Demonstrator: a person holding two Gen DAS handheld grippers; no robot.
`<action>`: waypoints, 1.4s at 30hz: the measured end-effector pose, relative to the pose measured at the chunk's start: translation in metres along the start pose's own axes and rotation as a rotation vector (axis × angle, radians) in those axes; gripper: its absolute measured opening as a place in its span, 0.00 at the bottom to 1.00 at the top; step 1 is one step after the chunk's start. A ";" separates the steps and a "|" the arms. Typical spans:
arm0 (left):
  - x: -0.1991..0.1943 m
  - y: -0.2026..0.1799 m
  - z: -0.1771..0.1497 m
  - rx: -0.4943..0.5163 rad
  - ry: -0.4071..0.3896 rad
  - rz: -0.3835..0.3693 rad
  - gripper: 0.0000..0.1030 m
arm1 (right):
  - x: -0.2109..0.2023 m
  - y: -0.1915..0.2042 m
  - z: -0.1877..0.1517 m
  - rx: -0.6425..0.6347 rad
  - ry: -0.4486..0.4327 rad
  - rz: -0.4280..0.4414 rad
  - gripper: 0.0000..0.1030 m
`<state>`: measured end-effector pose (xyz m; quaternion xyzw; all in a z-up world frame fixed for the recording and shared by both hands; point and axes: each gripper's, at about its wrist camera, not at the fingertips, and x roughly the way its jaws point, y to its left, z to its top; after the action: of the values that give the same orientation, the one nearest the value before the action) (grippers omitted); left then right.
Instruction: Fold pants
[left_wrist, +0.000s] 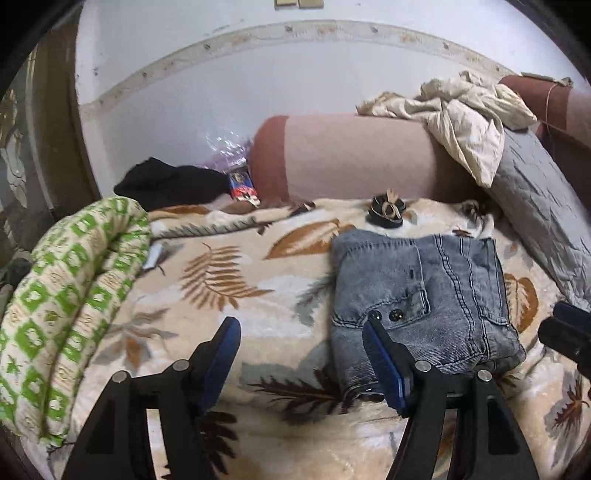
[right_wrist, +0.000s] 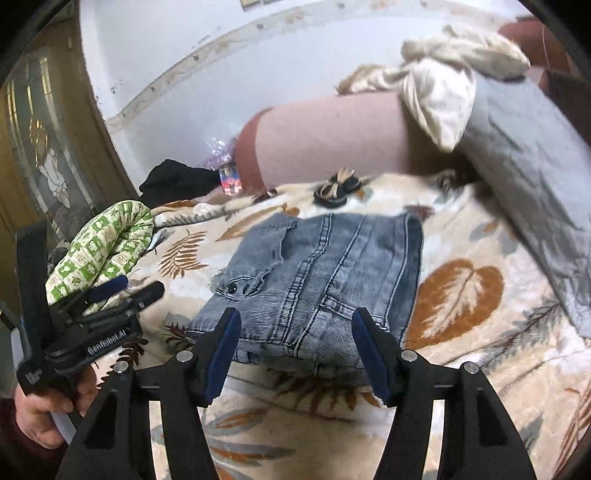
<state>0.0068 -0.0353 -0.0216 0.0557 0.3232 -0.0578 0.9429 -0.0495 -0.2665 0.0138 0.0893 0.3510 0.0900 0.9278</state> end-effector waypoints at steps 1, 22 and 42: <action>-0.004 0.002 0.000 -0.003 -0.006 -0.002 0.70 | -0.002 0.000 -0.001 -0.002 -0.005 -0.005 0.62; -0.007 0.025 -0.011 -0.006 -0.012 0.001 0.75 | 0.005 0.002 -0.008 0.039 0.001 -0.032 0.62; 0.147 0.027 0.010 -0.094 0.299 -0.371 0.80 | 0.113 -0.126 0.025 0.424 0.259 0.083 0.75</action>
<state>0.1321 -0.0206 -0.1025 -0.0404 0.4663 -0.2061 0.8594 0.0634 -0.3651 -0.0681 0.2839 0.4741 0.0628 0.8311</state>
